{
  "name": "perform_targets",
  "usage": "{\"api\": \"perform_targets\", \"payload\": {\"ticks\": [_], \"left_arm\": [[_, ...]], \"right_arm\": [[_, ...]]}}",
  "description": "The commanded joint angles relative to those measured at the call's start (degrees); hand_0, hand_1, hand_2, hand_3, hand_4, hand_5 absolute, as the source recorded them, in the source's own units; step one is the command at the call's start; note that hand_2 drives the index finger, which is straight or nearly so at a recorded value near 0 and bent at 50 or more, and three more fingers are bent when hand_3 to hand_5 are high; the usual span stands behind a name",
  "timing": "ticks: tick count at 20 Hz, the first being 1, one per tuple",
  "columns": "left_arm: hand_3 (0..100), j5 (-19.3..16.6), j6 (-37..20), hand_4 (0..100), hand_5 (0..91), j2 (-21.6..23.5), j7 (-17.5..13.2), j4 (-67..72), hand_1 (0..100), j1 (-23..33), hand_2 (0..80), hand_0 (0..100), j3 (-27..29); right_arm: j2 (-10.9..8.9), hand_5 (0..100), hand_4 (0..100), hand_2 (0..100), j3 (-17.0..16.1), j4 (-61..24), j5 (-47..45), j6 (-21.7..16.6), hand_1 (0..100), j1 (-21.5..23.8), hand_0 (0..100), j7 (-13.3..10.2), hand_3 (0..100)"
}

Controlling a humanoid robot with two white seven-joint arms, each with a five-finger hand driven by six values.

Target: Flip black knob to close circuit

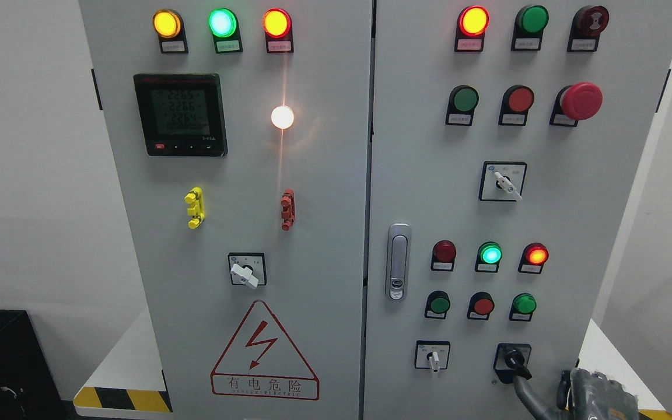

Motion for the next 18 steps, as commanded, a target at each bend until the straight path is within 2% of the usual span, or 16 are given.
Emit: {"api": "perform_targets", "payload": {"ticks": [1, 18], "left_arm": [[0, 0.0, 0.0, 0, 0.0, 0.0, 0.0, -1.7, 56, 1.2, 0.0, 12, 0.0], [0, 0.0, 0.0, 0, 0.0, 0.0, 0.0, -1.7, 56, 1.3, 0.0, 12, 0.0]], "right_arm": [[-0.08, 100, 98, 88, -0.3, -0.2, -1.6, 0.0, 0, -0.2, 0, -0.2, 100], [-0.08, 100, 97, 88, 0.2, -0.4, -1.6, -0.3, 0, -0.2, 0, -0.4, 100]]}}
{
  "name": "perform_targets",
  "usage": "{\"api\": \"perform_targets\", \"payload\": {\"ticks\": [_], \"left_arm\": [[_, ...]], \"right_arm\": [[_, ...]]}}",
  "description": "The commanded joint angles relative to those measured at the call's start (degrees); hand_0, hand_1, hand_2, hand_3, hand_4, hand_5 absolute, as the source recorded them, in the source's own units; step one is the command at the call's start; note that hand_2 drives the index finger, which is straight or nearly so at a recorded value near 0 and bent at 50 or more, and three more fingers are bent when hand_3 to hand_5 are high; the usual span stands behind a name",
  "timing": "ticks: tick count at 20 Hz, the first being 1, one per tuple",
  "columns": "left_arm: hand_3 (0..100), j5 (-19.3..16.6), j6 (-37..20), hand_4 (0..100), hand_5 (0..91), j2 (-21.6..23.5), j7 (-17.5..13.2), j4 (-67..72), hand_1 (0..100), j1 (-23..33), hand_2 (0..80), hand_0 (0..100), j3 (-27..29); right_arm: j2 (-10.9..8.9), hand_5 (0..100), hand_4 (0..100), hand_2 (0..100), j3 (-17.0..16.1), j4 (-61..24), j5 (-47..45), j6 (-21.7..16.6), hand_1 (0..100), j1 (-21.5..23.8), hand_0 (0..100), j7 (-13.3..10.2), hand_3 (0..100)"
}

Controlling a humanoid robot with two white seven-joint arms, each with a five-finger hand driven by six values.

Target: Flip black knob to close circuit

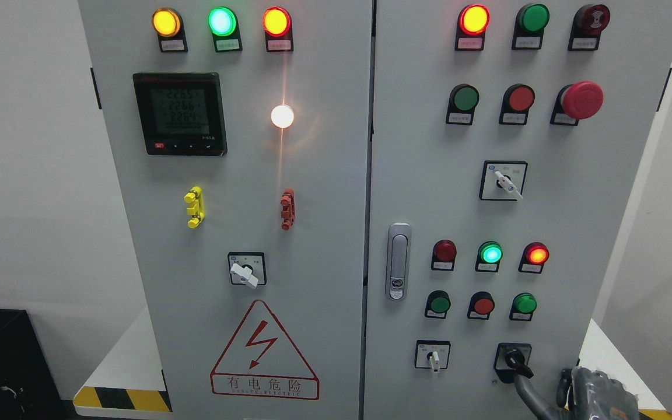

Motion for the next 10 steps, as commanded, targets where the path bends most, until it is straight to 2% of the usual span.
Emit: {"api": "perform_targets", "payload": {"ticks": [1, 10], "left_arm": [[0, 0.0, 0.0, 0, 0.0, 0.0, 0.0, -1.7, 56, 1.3, 0.0, 12, 0.0], [0, 0.0, 0.0, 0, 0.0, 0.0, 0.0, -1.7, 56, 1.3, 0.0, 12, 0.0]], "right_arm": [[-0.03, 100, 97, 88, 0.4, -0.3, -0.1, -0.5, 0, 0.1, 0, -0.6, 100], [-0.55, 100, 97, 88, 1.7, -0.3, 0.2, -0.6, 0, 0.4, 0, -0.7, 100]]}}
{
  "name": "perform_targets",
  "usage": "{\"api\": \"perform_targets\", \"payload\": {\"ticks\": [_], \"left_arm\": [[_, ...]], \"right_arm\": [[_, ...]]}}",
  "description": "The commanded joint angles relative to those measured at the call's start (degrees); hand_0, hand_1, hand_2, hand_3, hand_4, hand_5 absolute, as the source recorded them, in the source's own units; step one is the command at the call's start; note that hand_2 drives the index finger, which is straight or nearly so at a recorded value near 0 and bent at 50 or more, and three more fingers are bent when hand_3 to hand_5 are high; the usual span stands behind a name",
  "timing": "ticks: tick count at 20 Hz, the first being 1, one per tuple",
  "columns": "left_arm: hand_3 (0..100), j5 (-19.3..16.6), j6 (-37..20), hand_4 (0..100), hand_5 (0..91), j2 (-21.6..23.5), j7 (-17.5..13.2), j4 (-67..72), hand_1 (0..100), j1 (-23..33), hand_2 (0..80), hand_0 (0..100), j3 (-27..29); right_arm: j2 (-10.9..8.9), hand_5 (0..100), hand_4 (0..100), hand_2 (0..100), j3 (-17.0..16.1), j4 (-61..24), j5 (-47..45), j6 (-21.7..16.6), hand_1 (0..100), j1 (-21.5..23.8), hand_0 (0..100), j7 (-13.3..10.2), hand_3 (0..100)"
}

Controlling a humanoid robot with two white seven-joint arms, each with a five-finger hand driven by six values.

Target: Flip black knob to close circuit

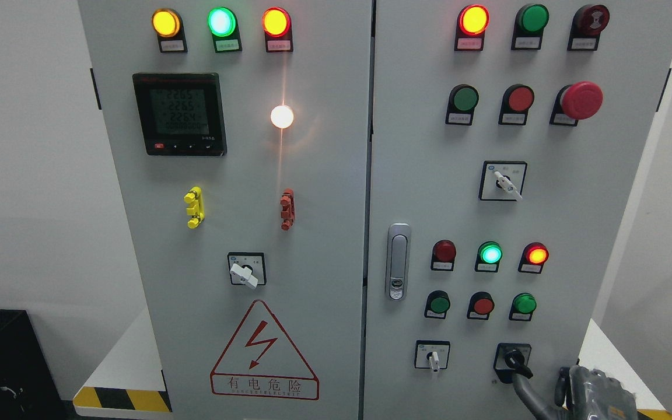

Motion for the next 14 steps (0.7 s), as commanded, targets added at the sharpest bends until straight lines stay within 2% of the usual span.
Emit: {"api": "perform_targets", "payload": {"ticks": [1, 14], "left_arm": [[0, 0.0, 0.0, 0, 0.0, 0.0, 0.0, -1.7, 56, 1.3, 0.0, 12, 0.0], [0, 0.0, 0.0, 0, 0.0, 0.0, 0.0, -1.7, 56, 1.3, 0.0, 12, 0.0]], "right_arm": [[-0.35, 100, 97, 88, 1.2, -0.1, 0.1, -0.1, 0, 0.2, 0, -0.7, 100], [-0.44, 100, 97, 88, 5.0, -0.1, 0.2, -0.3, 0, 0.9, 0, -0.8, 100]]}}
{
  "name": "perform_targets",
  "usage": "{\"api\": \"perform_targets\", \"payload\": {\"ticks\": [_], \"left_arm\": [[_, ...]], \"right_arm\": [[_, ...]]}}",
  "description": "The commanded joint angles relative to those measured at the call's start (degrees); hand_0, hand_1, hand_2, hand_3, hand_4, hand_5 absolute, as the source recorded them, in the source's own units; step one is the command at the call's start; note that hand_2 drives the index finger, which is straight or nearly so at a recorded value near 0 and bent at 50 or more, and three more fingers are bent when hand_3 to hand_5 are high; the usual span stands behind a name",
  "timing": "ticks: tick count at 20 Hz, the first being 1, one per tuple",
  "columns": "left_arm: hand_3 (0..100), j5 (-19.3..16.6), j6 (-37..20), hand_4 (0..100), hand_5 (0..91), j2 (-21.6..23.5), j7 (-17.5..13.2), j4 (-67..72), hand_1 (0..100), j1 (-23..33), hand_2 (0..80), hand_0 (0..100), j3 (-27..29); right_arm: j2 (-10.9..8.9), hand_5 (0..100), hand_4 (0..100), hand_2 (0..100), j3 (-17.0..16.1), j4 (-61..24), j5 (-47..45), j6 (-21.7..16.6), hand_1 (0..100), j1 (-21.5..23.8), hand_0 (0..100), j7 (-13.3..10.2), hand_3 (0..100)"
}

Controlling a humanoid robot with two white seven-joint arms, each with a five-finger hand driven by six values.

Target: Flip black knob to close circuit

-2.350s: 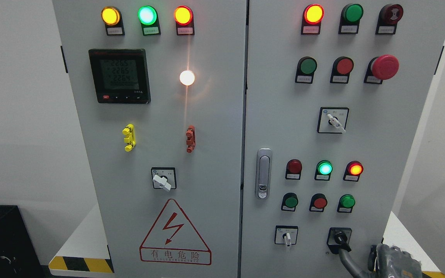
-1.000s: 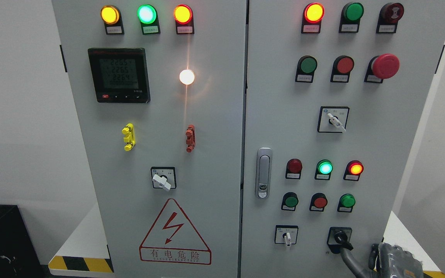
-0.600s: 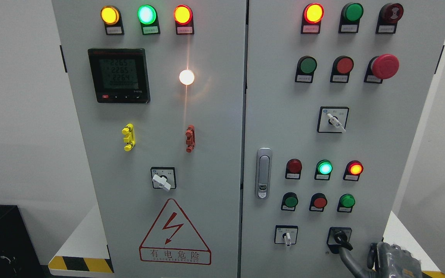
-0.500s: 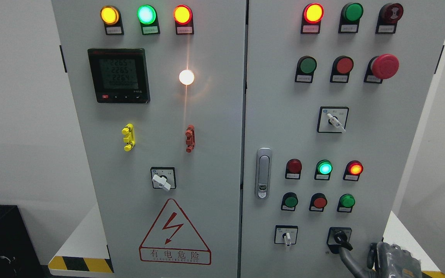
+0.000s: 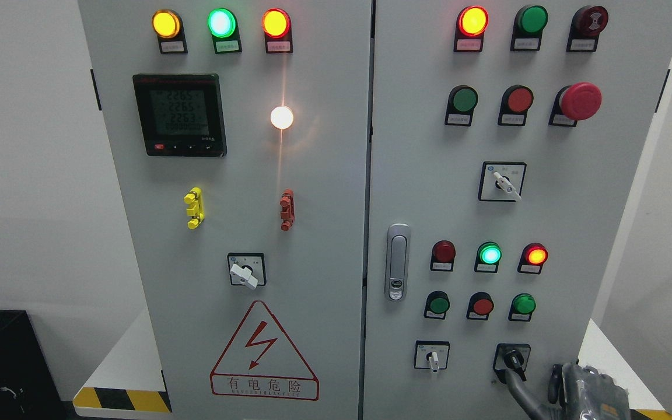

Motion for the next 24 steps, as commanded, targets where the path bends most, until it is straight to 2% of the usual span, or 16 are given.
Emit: {"api": "perform_targets", "payload": {"ticks": [1, 7, 13, 16, 20, 23, 24], "left_arm": [[0, 0.0, 0.0, 0, 0.0, 0.0, 0.0, -1.7, 56, 1.3, 0.0, 12, 0.0], [0, 0.0, 0.0, 0, 0.0, 0.0, 0.0, -1.7, 56, 1.3, 0.0, 12, 0.0], [0, 0.0, 0.0, 0, 0.0, 0.0, 0.0, -1.7, 56, 1.3, 0.0, 12, 0.0], [0, 0.0, 0.0, 0, 0.0, 0.0, 0.0, -1.7, 56, 1.3, 0.0, 12, 0.0], [0, 0.0, 0.0, 0, 0.0, 0.0, 0.0, -1.7, 56, 1.3, 0.0, 12, 0.0], [0, 0.0, 0.0, 0, 0.0, 0.0, 0.0, -1.7, 56, 1.3, 0.0, 12, 0.0], [0, 0.0, 0.0, 0, 0.0, 0.0, 0.0, -1.7, 56, 1.3, 0.0, 12, 0.0]], "right_arm": [[-0.15, 100, 97, 88, 3.0, 0.0, 0.1, -0.1, 0, 0.6, 0, 0.5, 100], [-0.06, 100, 97, 88, 4.0, -2.1, 0.0, -0.2, 0, 1.7, 0, 0.2, 100], [0.73, 100, 97, 86, 4.0, -7.6, -0.3, -0.3, 0, 5.3, 0, 0.2, 100], [0.82, 100, 96, 85, 5.1, -10.5, -3.4, -0.3, 0, 7.6, 0, 0.1, 100], [1.35, 100, 95, 82, 5.5, -13.6, -7.7, -0.8, 0, 10.7, 0, -2.4, 100], [2.49, 95, 91, 75, 5.9, -16.5, -13.4, -0.8, 0, 13.8, 0, -3.6, 100], [2.75, 89, 88, 71, 6.2, -17.7, -16.0, -0.8, 0, 14.9, 0, -3.8, 98]]}}
